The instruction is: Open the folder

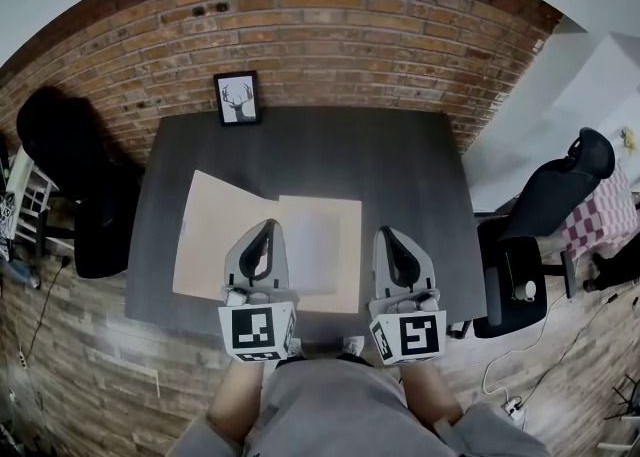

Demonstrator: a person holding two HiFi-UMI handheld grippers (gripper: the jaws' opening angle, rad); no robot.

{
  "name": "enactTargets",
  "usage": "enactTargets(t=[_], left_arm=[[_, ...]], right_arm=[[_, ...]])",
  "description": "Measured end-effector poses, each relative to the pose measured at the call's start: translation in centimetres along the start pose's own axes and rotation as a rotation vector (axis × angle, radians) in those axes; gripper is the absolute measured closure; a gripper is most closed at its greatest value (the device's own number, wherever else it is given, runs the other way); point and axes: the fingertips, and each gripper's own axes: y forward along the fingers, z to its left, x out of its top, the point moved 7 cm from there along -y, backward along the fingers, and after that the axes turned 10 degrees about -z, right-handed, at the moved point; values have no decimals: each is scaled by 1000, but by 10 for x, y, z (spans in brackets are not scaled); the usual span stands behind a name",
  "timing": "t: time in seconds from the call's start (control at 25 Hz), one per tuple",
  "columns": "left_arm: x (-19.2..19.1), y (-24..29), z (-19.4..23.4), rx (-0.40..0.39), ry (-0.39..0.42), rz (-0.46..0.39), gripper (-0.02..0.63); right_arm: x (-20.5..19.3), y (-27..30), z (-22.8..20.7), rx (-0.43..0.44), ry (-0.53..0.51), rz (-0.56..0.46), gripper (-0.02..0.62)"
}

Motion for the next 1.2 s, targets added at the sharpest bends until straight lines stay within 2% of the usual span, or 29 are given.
enactTargets(t=[1.2], left_arm=[[0, -3, -3, 2, -9, -10, 603]], right_arm=[[-7, -5, -1, -14, 7, 8, 597]])
